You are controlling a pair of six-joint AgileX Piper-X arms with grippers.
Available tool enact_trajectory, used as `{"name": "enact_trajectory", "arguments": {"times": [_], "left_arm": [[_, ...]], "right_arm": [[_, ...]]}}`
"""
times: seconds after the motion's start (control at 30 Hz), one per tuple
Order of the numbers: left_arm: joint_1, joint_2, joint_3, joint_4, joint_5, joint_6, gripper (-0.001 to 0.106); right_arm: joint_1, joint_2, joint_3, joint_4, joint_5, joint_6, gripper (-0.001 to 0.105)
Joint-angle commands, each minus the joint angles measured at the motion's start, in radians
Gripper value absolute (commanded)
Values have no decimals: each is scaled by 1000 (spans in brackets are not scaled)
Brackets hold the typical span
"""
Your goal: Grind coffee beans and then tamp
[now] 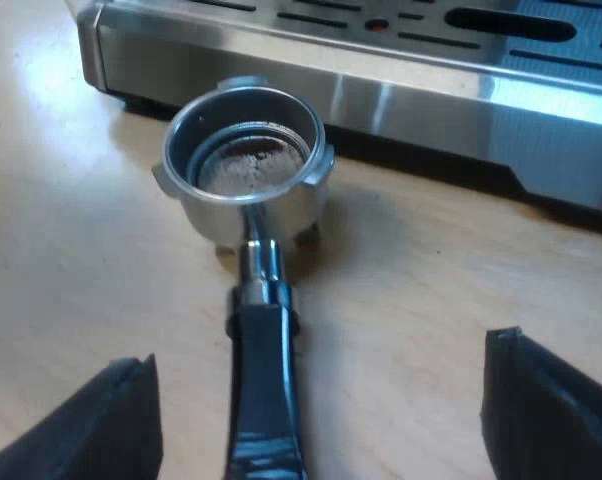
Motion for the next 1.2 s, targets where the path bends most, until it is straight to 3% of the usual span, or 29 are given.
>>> {"name": "enact_trajectory", "arguments": {"times": [0.03, 0.2, 0.57, 0.83, 1.03, 1.2], "left_arm": [[-6, -7, -10, -10, 12, -9, 15], [-6, -4, -10, -10, 56, -9, 15], [-6, 26, -74, -10, 59, -9, 15], [-22, 183, -158, -10, 95, -2, 15], [-127, 285, -201, -16, 80, 132, 15], [-199, 361, -210, -89, 35, 153, 15]], "right_arm": [[-3, -5, 14, -38, 15, -91, 68], [-3, -5, 13, -48, -15, -158, 68], [-3, -5, 13, -84, -46, -158, 68], [-3, -5, 13, -79, -46, -156, 68], [-3, -5, 13, -108, -46, -156, 68], [-3, -5, 13, -123, -46, -156, 68]]}}
